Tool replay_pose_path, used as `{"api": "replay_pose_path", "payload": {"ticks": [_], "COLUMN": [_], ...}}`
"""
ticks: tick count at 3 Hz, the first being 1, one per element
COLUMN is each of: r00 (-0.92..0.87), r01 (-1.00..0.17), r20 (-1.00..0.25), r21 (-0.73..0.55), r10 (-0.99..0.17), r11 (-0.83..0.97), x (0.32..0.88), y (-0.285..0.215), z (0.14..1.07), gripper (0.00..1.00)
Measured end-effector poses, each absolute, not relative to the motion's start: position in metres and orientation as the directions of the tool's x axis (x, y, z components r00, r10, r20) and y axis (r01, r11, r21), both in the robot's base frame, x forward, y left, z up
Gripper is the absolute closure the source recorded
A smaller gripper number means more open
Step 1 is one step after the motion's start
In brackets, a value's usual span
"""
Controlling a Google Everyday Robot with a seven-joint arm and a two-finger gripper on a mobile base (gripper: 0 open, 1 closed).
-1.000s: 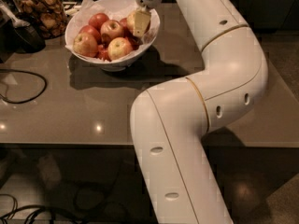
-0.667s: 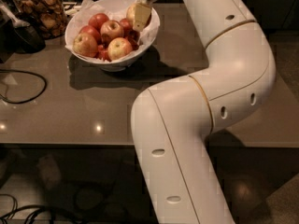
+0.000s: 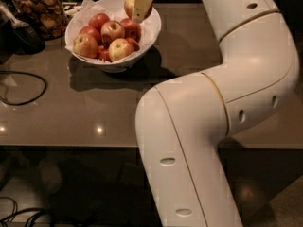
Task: Pick apple from white bowl
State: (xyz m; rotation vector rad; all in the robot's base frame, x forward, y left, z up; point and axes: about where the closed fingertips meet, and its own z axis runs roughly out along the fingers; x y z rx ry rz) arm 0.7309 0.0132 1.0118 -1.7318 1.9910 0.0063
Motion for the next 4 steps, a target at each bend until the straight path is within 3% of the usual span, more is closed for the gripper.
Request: {"api": "replay_pose_path", "payload": {"ticks": [4], "r00": [-0.069], "r01": [-0.945], "r20": [-0.547], "r21": [-0.233], "r10": [-0.834], "r11": [0.231], "x": [0.639], "y": [0.033], "z": [1.09], "gripper": [1.0]}}
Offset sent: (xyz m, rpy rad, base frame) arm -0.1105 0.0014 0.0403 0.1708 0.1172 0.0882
